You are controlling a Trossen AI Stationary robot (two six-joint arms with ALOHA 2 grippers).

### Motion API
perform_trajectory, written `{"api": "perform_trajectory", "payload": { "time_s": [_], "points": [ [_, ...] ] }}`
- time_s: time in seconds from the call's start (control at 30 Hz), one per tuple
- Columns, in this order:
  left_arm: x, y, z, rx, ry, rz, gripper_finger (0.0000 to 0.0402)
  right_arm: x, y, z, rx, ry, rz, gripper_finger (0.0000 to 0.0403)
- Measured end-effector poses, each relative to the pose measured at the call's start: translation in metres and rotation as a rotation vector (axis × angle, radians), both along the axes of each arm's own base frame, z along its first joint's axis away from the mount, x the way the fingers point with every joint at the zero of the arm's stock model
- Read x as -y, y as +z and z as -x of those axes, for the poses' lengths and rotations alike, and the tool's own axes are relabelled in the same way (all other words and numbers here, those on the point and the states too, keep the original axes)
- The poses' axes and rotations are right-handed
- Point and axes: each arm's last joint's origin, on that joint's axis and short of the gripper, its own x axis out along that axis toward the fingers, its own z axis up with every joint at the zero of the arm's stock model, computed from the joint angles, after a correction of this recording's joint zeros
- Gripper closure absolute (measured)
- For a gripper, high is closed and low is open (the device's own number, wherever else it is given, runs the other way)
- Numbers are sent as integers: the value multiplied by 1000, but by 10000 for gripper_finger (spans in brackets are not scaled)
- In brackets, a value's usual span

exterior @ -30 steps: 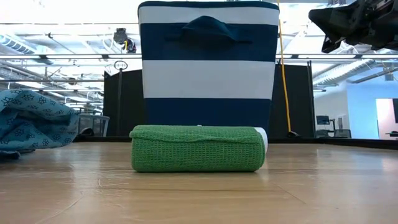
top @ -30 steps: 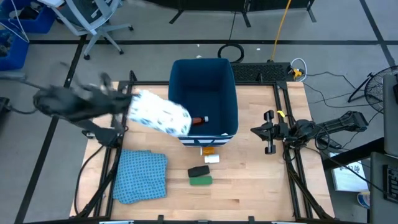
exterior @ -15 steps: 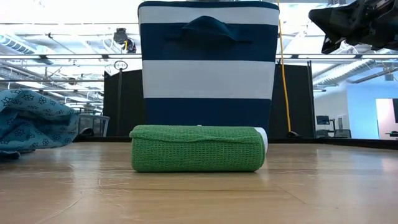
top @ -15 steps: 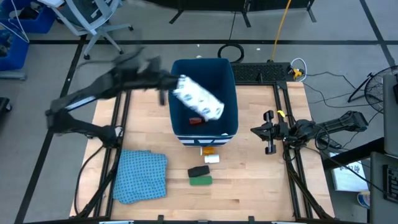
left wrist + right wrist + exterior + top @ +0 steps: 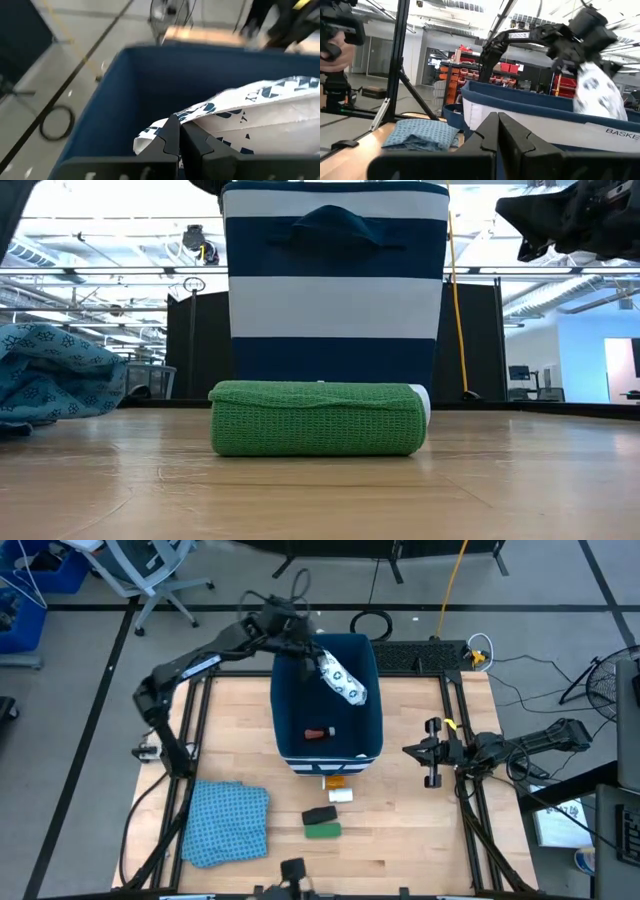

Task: Pick & place medical supplies in basket/bin
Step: Put the mailer bag into the blue bin

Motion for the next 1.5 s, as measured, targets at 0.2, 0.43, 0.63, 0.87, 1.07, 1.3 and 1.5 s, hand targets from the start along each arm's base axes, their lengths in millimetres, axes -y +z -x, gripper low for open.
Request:
{"api": "perform_trajectory", "payload": {
  "time_s": [0.2,0.43,0.63,0.87,1.07,1.3,1.5],
  "points": [
    [-13,-26,-16,-146,14,-14,401,0,-1,0,-8,-19,68,403],
    [-15,-58,-27,-343,-9,-66,401,0,-2,0,-18,-36,134,403],
    [-2,-71,-38,-472,-104,-202,401,0,-1,0,-18,-59,214,403],
    [17,-70,-47,-520,-306,-356,401,0,-2,0,-21,-70,253,403],
    [18,-92,-55,-603,-414,-394,401,0,-1,0,-19,-80,280,403],
    [7,-122,-58,-650,-462,-295,401,0,-1,0,-20,-88,296,403],
    [13,-141,-59,-674,-563,-208,401,0,-1,0,-20,-89,298,403]
  ]
}}
